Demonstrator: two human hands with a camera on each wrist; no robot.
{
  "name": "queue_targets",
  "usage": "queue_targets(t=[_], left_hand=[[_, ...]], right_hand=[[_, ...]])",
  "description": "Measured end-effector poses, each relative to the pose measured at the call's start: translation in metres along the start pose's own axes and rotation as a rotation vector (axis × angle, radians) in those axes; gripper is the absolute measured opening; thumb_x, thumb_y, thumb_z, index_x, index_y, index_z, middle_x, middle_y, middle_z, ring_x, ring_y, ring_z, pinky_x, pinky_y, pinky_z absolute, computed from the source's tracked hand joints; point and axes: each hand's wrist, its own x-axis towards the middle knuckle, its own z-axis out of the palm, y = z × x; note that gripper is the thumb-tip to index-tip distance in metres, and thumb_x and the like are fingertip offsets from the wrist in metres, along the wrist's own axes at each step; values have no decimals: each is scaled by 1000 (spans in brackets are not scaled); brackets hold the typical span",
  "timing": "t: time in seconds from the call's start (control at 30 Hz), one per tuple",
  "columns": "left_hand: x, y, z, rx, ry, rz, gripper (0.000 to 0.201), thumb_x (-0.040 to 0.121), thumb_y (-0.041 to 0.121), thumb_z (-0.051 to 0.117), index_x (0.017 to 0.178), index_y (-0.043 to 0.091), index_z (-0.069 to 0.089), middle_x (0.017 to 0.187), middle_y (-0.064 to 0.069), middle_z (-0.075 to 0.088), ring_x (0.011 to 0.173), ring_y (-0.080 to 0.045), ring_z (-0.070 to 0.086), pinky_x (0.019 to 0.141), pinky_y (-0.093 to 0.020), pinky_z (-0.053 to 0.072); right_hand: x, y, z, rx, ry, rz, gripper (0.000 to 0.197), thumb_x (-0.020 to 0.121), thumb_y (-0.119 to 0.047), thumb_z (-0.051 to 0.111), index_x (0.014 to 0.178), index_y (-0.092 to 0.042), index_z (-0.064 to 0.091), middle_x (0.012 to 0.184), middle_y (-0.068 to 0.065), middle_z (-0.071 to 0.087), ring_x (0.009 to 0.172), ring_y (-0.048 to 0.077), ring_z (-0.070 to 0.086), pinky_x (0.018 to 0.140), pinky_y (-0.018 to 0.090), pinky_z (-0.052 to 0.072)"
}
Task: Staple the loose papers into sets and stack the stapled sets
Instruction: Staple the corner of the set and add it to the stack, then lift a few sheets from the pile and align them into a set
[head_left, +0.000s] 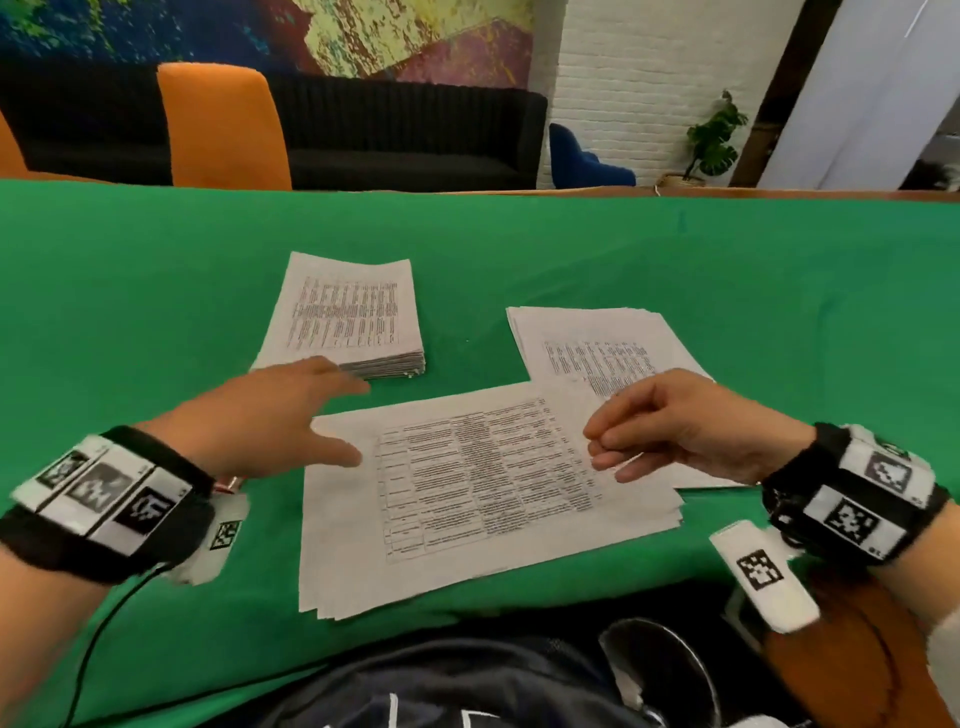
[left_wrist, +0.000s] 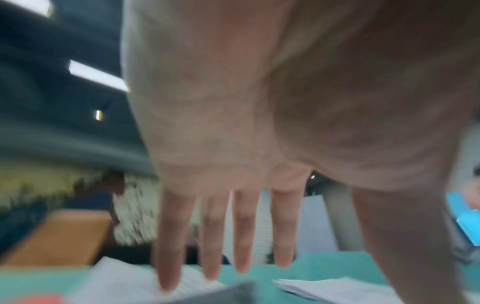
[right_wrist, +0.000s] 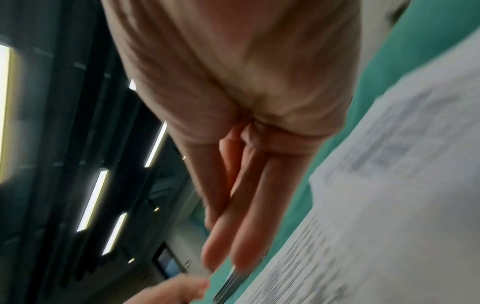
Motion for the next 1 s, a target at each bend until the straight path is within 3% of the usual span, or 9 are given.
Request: queue_targets(t=[0.07, 0.17, 0.3, 0.43, 0.53, 0.63, 0.77, 0.9, 1.0], left_hand=[[2, 27, 7, -37, -171, 44, 95, 64, 91, 63, 147, 69, 21, 149, 37, 32, 135, -2, 39, 117, -56, 32], [10, 50, 18, 39, -311, 92, 97, 69, 68, 83, 148, 63, 28, 150, 25, 40, 132, -10, 46, 113, -43, 39], [15, 56, 20, 81, -317, 92, 99, 68, 63, 86, 149, 60, 29, 147, 21, 41, 125, -12, 50, 107, -36, 44], [17, 55, 23, 89, -320, 93, 98, 69, 65, 84, 149, 61, 28, 142, 23, 41, 118, -10, 52, 101, -32, 45], [19, 56, 23, 92, -322, 87, 97, 68, 67, 84, 147, 63, 27, 138, 24, 40, 115, -9, 53, 97, -32, 46], [20, 58, 23, 118, -321, 85, 97, 68, 69, 83, 146, 63, 26, 138, 24, 41, 112, -8, 53, 92, -30, 45], [20, 60, 23, 114, -321, 83, 96, 67, 70, 83, 144, 65, 26, 140, 23, 41, 106, -6, 53, 96, -31, 46], [20, 60, 23, 119, -326, 79, 96, 67, 72, 82, 144, 65, 25, 139, 22, 41, 106, -7, 53, 97, -33, 48], [20, 59, 24, 133, -319, 80, 96, 69, 73, 80, 146, 65, 24, 139, 23, 40, 107, -8, 53, 86, -28, 45]], right_hand=[[-22, 13, -19, -86, 4, 43, 22, 75, -5, 78, 97, 2, 79, 101, 31, 75, 88, 32, 79, 71, 33, 66], [-53, 42, -44, -204, 25, 131, 20, 74, -6, 81, 93, 0, 80, 97, 29, 76, 83, 32, 79, 71, 33, 66], [-78, 97, -71, -255, 21, 328, 12, 85, 4, 78, 97, 2, 79, 96, 26, 77, 86, 33, 79, 69, 30, 65], [-83, 152, -88, -301, -35, 453, 14, 91, -2, 76, 105, -3, 80, 101, 19, 79, 94, 31, 78, 73, 31, 65], [-77, 190, -91, -235, 22, 494, 16, 95, -4, 72, 110, -4, 78, 105, 17, 79, 98, 32, 77, 75, 32, 65], [-60, 223, -87, -268, 52, 548, 13, 96, -3, 69, 106, -3, 77, 100, 15, 80, 92, 26, 78, 71, 30, 63], [-26, 268, -82, -351, 36, 668, 16, 98, 1, 62, 101, -5, 77, 93, 11, 80, 89, 23, 79, 63, 27, 61], [2, 301, -74, -378, 41, 769, 40, 105, 4, 35, 94, -3, 73, 87, 10, 76, 79, 26, 78, 49, 27, 56], [10, 313, -70, -424, 47, 801, 33, 104, 3, 42, 94, -8, 71, 99, 11, 72, 82, 26, 75, 55, 32, 57]])
